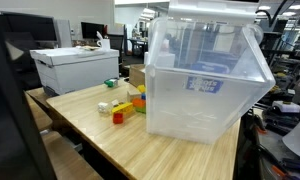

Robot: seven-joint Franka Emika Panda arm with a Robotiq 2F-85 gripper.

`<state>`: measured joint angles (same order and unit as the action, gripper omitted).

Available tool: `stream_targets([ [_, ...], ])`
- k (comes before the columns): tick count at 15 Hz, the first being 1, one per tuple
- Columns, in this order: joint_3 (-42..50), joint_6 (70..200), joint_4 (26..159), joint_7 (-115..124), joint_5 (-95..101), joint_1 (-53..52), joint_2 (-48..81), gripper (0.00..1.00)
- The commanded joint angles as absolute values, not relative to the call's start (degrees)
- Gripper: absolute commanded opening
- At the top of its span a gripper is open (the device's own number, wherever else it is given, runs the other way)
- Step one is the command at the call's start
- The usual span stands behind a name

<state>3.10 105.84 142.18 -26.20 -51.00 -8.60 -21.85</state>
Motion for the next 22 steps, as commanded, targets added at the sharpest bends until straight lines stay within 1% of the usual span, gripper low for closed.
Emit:
stream_targets([
  [1,0.4,105.2,142.3,-29.8,-55.2,-8.9,-20.6,1.00],
  [3,-4.5,106.5,141.3,-29.6,-56.6,-11.1,-18.7,1.00],
  [7,-10.0,109.4,140.5,-27.9,-54.9,-13.1,-15.8,1.00],
  [10,-13.5,115.4,140.7,-26.1,-51.9,-13.7,-12.7,1.00],
  [12,-16.1,124.6,140.9,-22.6,-45.6,-14.2,-7.5,1.00],
  [14,-16.7,128.7,140.6,-20.1,-41.5,-14.4,-4.9,1.00],
  [15,-17.1,133.4,140.9,-16.2,-35.1,-14.6,-2.4,1.00],
  [16,-17.0,135.5,140.9,-13.9,-31.1,-14.7,-1.9,1.00],
  [18,-16.7,138.4,141.2,-8.4,-23.3,-14.7,-1.5,1.00],
  [22,-16.3,139.3,141.1,5.9,-5.7,-14.5,-1.9,1.00],
])
